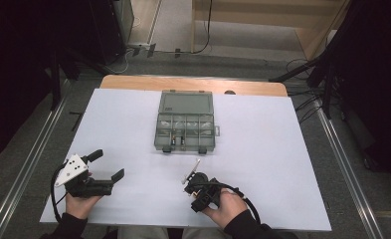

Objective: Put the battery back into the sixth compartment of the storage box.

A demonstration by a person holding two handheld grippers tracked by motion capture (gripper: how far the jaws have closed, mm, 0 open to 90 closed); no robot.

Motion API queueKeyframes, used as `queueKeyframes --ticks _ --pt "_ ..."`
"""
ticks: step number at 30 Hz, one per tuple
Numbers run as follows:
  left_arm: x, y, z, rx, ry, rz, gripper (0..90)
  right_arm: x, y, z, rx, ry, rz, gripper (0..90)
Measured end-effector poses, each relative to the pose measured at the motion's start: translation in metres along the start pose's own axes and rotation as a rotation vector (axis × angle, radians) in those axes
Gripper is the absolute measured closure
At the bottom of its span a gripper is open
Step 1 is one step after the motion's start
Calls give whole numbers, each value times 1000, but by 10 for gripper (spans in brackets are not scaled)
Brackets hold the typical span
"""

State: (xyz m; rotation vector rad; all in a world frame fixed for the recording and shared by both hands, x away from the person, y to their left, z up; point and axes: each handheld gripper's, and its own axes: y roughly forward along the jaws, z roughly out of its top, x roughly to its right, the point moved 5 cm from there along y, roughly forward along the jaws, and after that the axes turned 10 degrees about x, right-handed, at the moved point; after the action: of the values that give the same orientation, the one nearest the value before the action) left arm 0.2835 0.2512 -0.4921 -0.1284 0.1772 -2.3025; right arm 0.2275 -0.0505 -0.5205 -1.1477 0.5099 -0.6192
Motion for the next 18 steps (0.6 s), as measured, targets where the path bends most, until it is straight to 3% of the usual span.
queueKeyframes --ticks 7,12,18 --pt "0 0 0 1 -1 -1 0 1 1 0 -12 10 -3 661" --pt "0 0 0 -1 1 -2 0 1 2 -1 -24 9 -9 763" --pt "0 0 0 0 0 -1 0 1 2 -1 -24 -1 -12 776"
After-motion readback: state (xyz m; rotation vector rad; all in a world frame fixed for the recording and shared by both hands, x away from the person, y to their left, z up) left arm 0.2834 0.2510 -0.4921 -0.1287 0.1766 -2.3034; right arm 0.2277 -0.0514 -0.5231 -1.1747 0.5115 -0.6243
